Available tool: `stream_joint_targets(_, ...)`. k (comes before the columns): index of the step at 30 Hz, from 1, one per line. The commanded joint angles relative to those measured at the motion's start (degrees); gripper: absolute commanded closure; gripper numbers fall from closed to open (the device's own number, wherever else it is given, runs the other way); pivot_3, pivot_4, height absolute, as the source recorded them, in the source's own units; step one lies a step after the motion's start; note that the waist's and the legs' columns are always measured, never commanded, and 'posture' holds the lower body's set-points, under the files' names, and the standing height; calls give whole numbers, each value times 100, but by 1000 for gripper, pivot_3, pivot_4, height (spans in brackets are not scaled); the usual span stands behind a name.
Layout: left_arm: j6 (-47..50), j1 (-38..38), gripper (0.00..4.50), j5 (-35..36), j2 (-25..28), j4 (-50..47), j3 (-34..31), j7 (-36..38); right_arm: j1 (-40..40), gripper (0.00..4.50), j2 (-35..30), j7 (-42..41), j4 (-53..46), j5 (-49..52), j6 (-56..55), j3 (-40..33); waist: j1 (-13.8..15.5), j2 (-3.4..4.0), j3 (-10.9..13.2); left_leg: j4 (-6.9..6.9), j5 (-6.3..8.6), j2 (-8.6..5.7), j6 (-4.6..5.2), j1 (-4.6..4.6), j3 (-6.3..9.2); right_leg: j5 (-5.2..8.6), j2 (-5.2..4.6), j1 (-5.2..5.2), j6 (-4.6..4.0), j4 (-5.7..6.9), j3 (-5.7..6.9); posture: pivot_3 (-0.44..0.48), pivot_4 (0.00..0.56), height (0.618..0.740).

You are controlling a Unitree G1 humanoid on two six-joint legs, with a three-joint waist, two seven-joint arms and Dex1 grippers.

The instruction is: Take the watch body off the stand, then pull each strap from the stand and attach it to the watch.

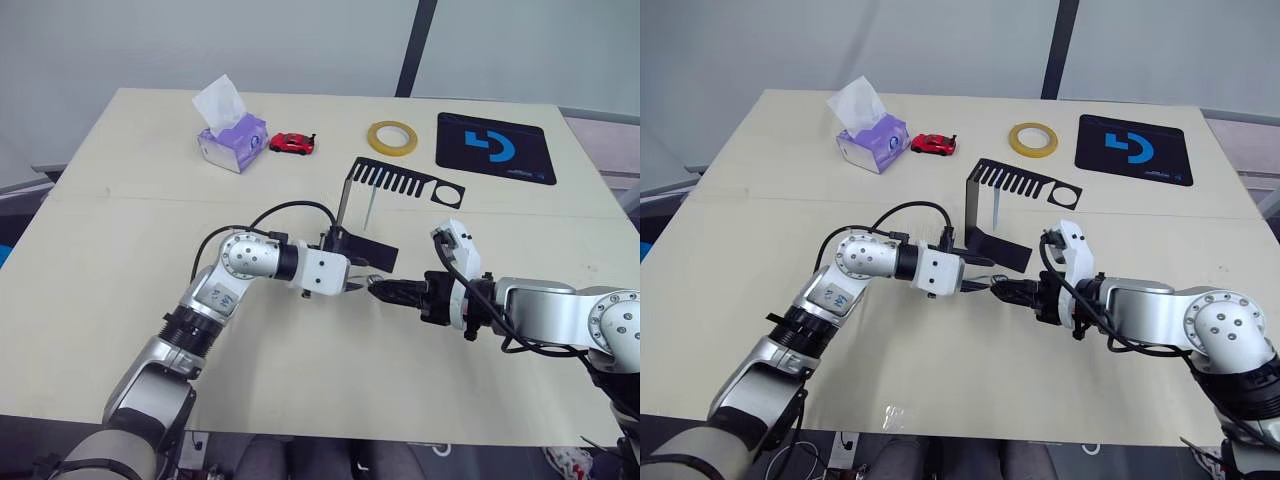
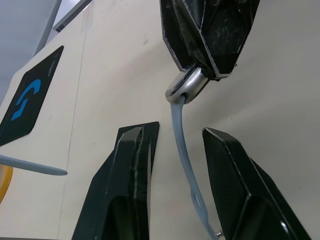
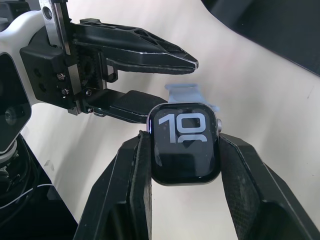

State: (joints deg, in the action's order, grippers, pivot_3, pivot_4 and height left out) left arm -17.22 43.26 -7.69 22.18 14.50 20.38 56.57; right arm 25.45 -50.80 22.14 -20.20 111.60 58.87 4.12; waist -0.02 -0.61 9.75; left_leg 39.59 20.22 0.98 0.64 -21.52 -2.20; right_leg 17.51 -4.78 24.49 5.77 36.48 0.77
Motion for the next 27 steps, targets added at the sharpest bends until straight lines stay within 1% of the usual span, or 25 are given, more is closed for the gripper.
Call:
stream_joint_targets(1, -57, 127, 2675, -4, -95, -88, 15, -117, 94, 2913, -75, -59, -144, 139, -64, -15, 4, 0, 0, 0, 0, 0, 0, 0, 0, 0, 0, 0, 0, 0, 0, 0, 150, 738)
stream_joint_targets(2, -96, 126, 2675, 24, -115, -77, 10, -117, 100, 2913, -75, -57, -143, 139, -66, -9, 5, 0, 0, 0, 0, 0, 0, -1, 0, 0, 0, 0, 0, 0, 0, 0, 150, 738)
stream_joint_targets(3, -118, 129, 3195, 35, -122, -64, 14, -100, 108, 2913, -72, -53, -142, 140, -70, -4, 5, 0, 0, 0, 0, 0, 0, -1, 0, 0, 0, 0, 0, -1, 1, 0, 150, 738)
stream_joint_targets(4, -121, 131, 3430, 29, -125, -55, 22, -94, 118, 2913, -60, -47, -139, 139, -80, -1, 0, 0, 0, 0, 0, 0, 0, -1, 0, 0, 0, 0, 0, -1, 0, 0, 150, 738)
stream_joint_targets(6, -114, 139, 4301, 10, -136, -35, 33, -112, 141, 2913, -25, -42, -137, 140, -105, 0, -4, 0, 0, 0, 0, 0, 0, -1, 0, 0, 0, 0, 0, -1, -1, 0, 150, 738)
stream_joint_targets(7, -114, 148, 4415, 2, -145, -23, 31, -132, 155, 2913, -16, -41, -143, 140, -113, 3, -4, 0, 0, 0, 0, 1, 0, -1, 0, 0, 1, 0, 0, -1, 0, 0, 150, 738)
stream_joint_targets(17, -178, 235, 4415, 59, -122, 112, -39, -152, 179, 2913, -98, -62, -153, 140, -70, 33, 0, 0, 0, 0, 0, 1, 1, -2, 0, 0, 0, 0, 0, -3, 1, 0, 150, 738)
stream_joint_targets(27, -248, 282, 4415, 424, -80, 68, -113, 137, 223, 2913, -81, -33, -92, 84, -69, 89, 1, 0, 0, 0, 0, 1, 1, -2, 0, 0, 0, 0, 0, -3, 1, 0, 150, 738)
